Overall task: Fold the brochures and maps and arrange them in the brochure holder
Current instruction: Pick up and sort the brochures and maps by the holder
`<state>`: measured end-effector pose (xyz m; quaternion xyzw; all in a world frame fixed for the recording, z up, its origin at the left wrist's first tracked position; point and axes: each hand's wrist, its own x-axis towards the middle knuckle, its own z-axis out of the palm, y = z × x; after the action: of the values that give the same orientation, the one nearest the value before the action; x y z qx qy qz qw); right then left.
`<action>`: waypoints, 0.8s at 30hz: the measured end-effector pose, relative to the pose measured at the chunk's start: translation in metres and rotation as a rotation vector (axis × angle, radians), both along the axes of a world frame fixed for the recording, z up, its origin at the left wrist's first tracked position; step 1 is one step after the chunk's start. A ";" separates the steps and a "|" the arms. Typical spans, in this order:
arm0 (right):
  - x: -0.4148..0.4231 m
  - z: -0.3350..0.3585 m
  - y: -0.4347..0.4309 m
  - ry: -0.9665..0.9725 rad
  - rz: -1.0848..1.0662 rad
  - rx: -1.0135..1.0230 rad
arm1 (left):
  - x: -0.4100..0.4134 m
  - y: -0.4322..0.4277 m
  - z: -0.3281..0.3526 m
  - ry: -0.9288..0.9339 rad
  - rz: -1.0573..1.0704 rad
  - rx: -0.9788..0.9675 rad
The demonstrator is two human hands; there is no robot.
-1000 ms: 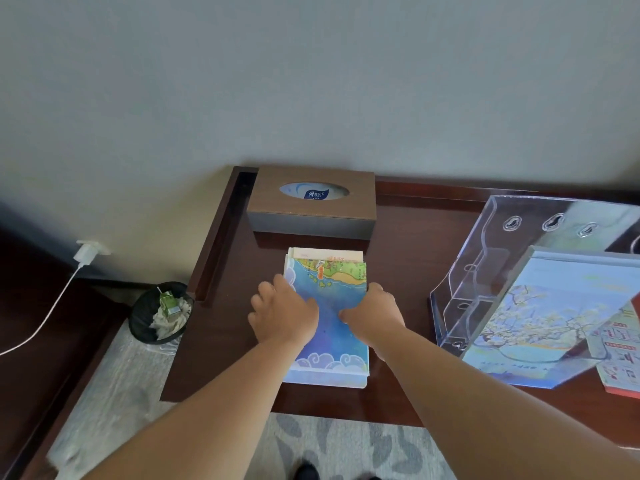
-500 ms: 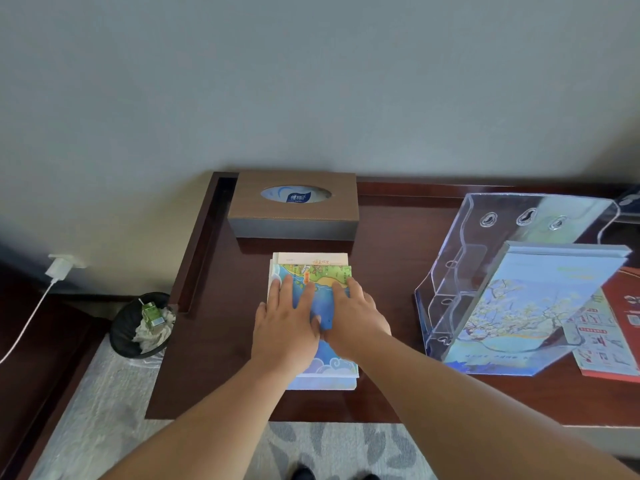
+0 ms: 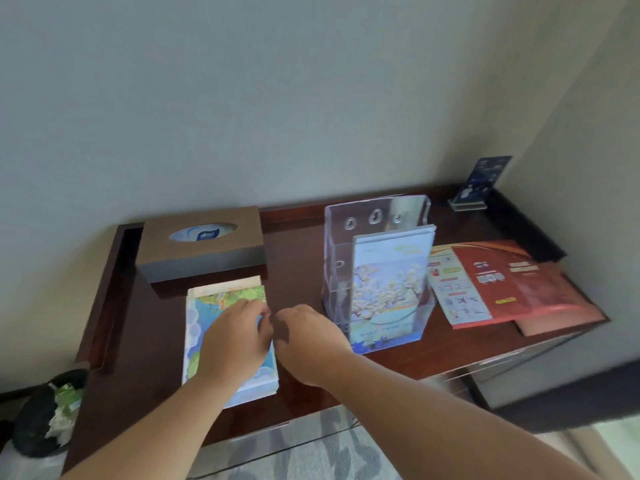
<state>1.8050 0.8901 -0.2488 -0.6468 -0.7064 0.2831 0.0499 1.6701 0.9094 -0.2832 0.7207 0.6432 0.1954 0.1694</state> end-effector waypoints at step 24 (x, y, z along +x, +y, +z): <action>0.348 0.040 -0.106 0.020 -0.362 0.140 | 0.318 -0.087 0.056 -0.015 -0.344 0.246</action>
<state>2.1532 0.7840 -0.2084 -0.7555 -0.5958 0.2260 0.1520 1.9881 0.8225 -0.2273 0.8336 0.4808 0.2462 0.1159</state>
